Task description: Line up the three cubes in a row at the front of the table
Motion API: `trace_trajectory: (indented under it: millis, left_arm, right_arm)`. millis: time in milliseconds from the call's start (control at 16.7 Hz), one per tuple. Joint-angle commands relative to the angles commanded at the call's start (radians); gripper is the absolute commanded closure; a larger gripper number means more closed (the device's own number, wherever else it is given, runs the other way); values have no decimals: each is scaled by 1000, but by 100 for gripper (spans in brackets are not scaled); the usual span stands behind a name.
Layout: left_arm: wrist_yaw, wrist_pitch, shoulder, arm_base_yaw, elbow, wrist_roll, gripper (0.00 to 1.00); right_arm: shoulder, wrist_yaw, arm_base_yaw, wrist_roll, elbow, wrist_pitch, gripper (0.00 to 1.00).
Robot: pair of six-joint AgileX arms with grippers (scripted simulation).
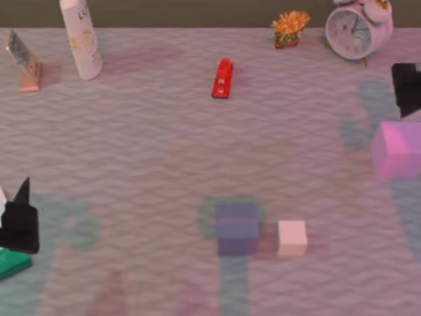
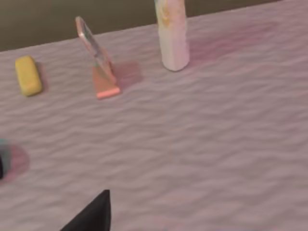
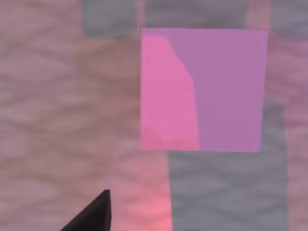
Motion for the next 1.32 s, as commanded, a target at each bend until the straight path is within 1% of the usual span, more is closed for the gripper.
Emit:
trace_trajectory:
  millis: [180,360,480,840,1020,1320]
  left_arm:
    - [7,126,-182,66,-147,-74,0]
    - [13,216,-309,107,-233,-125,0]
    - [15,242,-346,117,-256,-139,0]
    - [15,244,-348,118,-258,-140,0]
    - [15,244,-348,118,-258,-140,0]
    - [15,244,-348,118,-258,-140,0]
  right_arm:
    - [205,-1,7,14,177,-111,0]
    - [331,-4,11,22,292,-179,0]
    - [362,-5,13,25,325,-197,0]
    - [363,-5,7,24,322,-194,0]
    - [385,-5,11,23,271,-124,0]
    - [448,-4,14,27,139,79,0]
